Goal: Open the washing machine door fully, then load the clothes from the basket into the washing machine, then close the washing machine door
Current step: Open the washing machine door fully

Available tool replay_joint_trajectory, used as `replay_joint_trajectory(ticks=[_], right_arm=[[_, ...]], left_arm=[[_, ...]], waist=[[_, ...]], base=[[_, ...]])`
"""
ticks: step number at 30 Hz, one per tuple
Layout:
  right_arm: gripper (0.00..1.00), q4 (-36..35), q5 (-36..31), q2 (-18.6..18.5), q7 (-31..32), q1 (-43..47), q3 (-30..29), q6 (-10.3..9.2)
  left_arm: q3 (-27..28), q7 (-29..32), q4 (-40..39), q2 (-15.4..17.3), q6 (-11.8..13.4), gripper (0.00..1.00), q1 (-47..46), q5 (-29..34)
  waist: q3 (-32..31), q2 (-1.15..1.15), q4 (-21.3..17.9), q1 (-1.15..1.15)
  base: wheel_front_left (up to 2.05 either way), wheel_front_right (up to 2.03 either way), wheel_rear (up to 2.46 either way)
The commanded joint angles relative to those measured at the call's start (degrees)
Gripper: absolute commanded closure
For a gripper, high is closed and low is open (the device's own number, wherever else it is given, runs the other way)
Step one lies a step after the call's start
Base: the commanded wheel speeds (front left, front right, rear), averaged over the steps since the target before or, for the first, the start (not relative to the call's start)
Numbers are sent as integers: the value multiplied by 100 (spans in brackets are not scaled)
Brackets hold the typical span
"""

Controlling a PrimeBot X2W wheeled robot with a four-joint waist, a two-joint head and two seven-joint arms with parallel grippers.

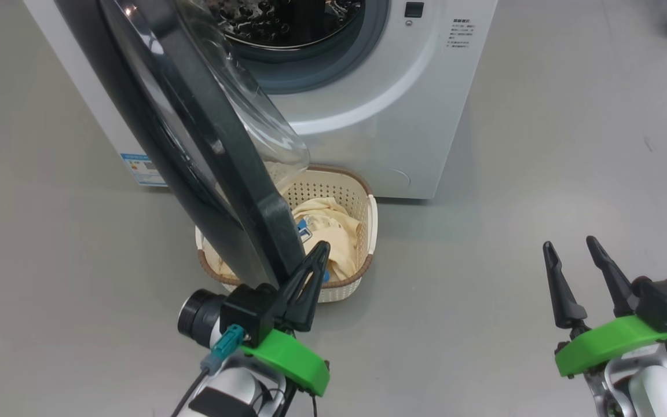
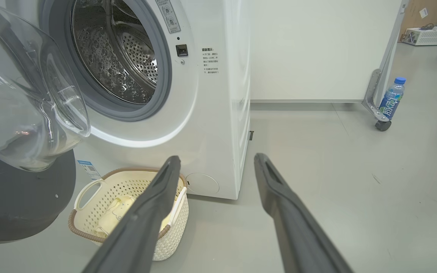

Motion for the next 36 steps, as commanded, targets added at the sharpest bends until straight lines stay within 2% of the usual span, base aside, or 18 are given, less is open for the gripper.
replay_joint_trajectory(ticks=[1,36], right_arm=[[0,-162,30,-76,-56,-243,101,21],[0,-106,54,-84,-56,-227,118,21]], left_arm=[[240,-57,-164,102,61,100,-263,-39],[203,125,-437,273,396,100,-97,-146]], waist=[[1,0,10,0],[-56,0,449,0]], base=[[0,0,0],[0,0,0]])
